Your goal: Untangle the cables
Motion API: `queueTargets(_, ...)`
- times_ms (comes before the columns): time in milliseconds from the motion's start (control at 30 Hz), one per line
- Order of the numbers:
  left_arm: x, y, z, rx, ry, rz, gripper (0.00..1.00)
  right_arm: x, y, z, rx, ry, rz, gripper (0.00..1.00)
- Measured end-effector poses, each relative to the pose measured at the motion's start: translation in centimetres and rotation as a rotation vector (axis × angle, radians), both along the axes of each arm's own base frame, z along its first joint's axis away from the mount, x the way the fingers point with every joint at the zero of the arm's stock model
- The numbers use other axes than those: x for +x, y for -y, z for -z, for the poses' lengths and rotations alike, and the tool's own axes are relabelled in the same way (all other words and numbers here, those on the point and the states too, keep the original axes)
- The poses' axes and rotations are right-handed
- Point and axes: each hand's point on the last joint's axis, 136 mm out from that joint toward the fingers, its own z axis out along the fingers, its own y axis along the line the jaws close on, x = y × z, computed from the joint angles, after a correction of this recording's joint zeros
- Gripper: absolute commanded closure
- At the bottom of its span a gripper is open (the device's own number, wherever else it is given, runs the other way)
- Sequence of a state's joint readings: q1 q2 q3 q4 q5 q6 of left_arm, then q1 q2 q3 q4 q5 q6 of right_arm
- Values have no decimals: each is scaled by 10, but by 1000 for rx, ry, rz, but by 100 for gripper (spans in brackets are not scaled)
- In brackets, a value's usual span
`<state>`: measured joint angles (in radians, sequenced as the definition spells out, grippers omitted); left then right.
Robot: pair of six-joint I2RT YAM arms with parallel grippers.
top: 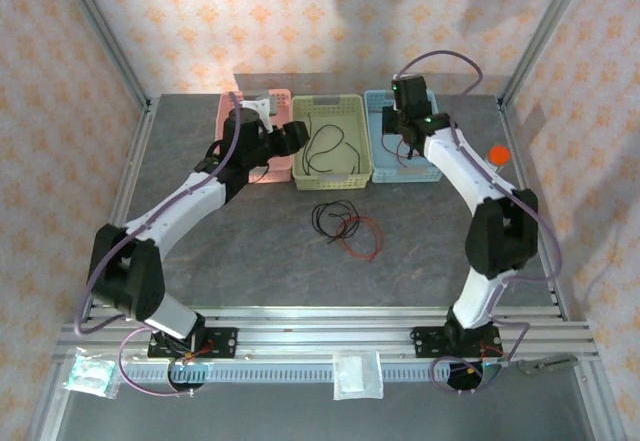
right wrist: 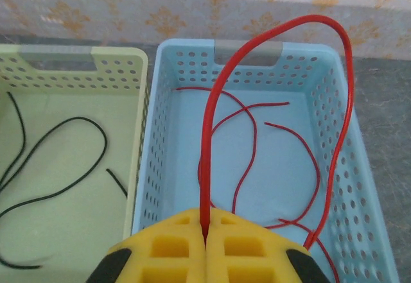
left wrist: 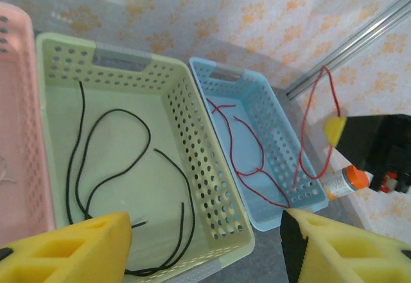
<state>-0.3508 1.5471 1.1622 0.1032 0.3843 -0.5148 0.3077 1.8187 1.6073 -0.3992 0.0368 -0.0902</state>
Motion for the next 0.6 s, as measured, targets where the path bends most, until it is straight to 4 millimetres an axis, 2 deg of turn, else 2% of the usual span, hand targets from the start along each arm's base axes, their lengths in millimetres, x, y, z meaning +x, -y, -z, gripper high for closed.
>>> queueTargets(233,20,20,20,-40,-25,41,35,37,3,46,-41,-75,27,100)
queueTargets(433,7,57,24,-52,-28,114,35,49,10,84,-82,-152,71,100)
queueTargets(500,-1,71,23,-54,-24,145,35,49,12,94,-85,-175,79,94)
queueTargets(600,-12,91,23,-55,-22,188,35,49,13,103,-74,-202,92,78)
